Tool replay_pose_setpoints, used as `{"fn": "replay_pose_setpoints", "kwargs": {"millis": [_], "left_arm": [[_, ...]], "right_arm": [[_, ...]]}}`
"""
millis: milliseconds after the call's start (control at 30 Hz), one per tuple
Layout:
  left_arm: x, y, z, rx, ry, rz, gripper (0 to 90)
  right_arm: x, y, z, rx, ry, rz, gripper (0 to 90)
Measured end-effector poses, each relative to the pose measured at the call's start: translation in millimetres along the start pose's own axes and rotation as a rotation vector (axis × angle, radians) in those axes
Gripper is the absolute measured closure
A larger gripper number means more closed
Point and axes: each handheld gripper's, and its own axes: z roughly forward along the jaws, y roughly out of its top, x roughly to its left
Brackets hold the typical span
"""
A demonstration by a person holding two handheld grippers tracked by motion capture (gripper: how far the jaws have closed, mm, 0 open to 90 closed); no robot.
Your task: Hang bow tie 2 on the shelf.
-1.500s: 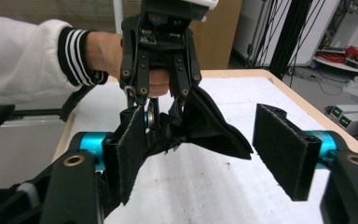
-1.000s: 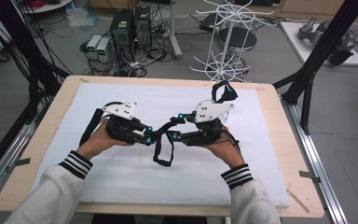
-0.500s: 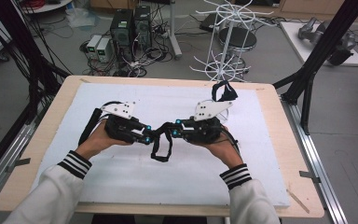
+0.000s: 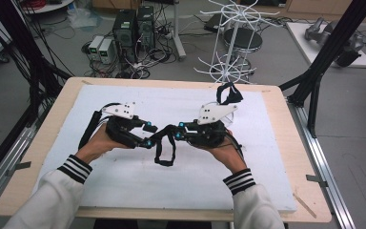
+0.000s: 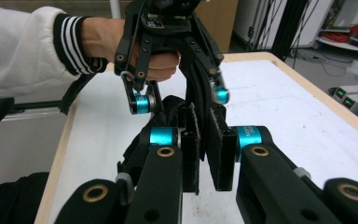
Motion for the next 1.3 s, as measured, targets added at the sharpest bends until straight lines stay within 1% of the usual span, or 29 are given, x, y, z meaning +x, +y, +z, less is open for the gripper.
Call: {"fn": "replay_pose_setpoints", "kwargs": {"millis": [33, 67, 133, 200, 267, 333, 400, 433, 533, 633, 700, 833, 933, 1300], "left_arm": [[0.4, -0.3, -0.1, -0.003, 0.015, -0.007, 32.2], [1.6, -0.6, -0.6, -0.003, 0.023, -0.002, 28.7], [2.9, -1.4, -1.0, -0.012, 0.046, -0.014, 20.8], [3.6, -2.2, -1.6, -0.021, 0.052, -0.027, 17.6], [4.4, -2.6, -3.5, -0.022, 0.065, -0.022, 16.8], [3.9, -2.9, -5.0, -0.041, 0.080, -0.036, 14.8], [3.8, -3.1, -7.0, -0.051, 0.108, -0.038, 14.2], [3.8, -3.3, -8.2, -0.043, 0.130, -0.033, 13.4], [4.7, -5.5, -11.2, -0.049, 0.152, -0.036, 13.3], [5.1, -8.6, -14.1, -0.064, 0.176, -0.052, 13.3], [4.3, -10.6, -16.8, -0.080, 0.196, -0.055, 13.3], [0.5, -14.9, -23.1, -0.109, 0.229, -0.060, 13.3], [-3.0, -18.1, -26.0, -0.119, 0.250, -0.054, 13.3], [-11.7, -29.8, -30.1, -0.120, 0.275, -0.050, 13.3]], "right_arm": [[-0.4, 0.0, -0.1, -0.005, -0.002, -0.005, 85.0], [-0.5, 0.1, -0.7, -0.004, -0.007, -0.004, 84.9], [-0.5, 0.1, -2.0, -0.007, -0.016, -0.002, 84.9], [-0.9, -0.1, -3.9, -0.014, -0.025, -0.003, 84.9], [-1.4, -0.7, -6.9, -0.018, -0.035, 0.000, 84.9], [-1.5, -1.6, -10.5, -0.024, -0.050, 0.004, 84.9], [-1.6, -2.8, -14.1, -0.035, -0.063, 0.004, 84.9], [-1.1, -3.3, -15.8, -0.038, -0.070, 0.010, 84.8], [-0.4, -4.7, -21.9, -0.059, -0.091, 0.014, 84.7], [-0.5, -5.2, -27.6, -0.069, -0.113, 0.018, 84.7], [-0.2, -4.6, -32.0, -0.082, -0.130, 0.023, 84.7], [1.1, -4.4, -38.7, -0.102, -0.167, 0.022, 84.2], [2.4, -5.5, -44.5, -0.125, -0.186, 0.026, 84.2], [5.4, -9.4, -65.4, -0.161, -0.261, 0.025, 84.2]]}}
